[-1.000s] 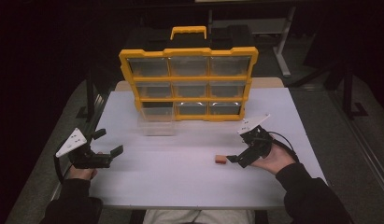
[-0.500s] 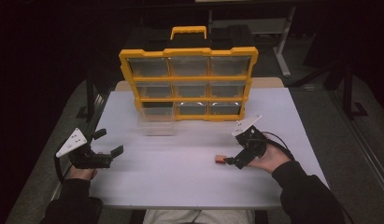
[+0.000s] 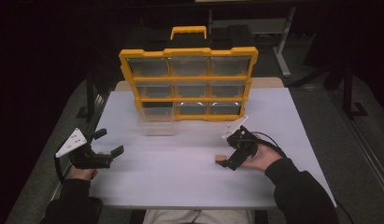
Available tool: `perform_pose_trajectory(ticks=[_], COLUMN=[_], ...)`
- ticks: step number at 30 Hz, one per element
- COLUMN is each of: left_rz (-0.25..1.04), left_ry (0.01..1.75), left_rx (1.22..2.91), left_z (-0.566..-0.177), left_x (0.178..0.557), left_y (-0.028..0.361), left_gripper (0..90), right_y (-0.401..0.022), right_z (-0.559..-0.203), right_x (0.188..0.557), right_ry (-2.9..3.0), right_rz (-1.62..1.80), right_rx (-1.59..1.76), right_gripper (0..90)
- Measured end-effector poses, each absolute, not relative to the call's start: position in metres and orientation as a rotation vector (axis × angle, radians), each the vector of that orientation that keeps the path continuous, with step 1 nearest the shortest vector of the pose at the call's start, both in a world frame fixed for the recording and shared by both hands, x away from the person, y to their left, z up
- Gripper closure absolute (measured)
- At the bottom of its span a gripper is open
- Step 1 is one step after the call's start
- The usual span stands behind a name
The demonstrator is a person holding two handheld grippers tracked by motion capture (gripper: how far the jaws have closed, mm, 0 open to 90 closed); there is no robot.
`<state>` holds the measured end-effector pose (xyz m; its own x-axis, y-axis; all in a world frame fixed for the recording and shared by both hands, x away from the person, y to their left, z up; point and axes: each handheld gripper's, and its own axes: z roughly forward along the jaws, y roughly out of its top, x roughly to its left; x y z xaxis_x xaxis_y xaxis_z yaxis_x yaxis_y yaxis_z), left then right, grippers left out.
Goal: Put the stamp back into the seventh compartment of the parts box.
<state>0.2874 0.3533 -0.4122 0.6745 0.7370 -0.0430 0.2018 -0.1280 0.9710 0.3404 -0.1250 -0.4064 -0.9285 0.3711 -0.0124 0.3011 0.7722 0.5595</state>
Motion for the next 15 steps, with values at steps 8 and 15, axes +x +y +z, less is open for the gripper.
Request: perform_pose_trajectory(ticks=[8, 15], left_rz=[0.549, 0.547], left_ry=[0.770, 0.769], left_rx=[1.680, 1.681], left_z=[-0.412, -0.413], left_x=[0.288, 0.288], left_y=[0.353, 0.353], left_gripper=[0.0, 0.0], right_y=[-0.121, -0.116], right_z=[-0.413, -0.419], right_x=[0.345, 0.348], right_ry=[2.867, 2.907], right_rz=[0.840, 0.810], right_rx=[0.527, 0.484], right_gripper=[0.0, 5.9])
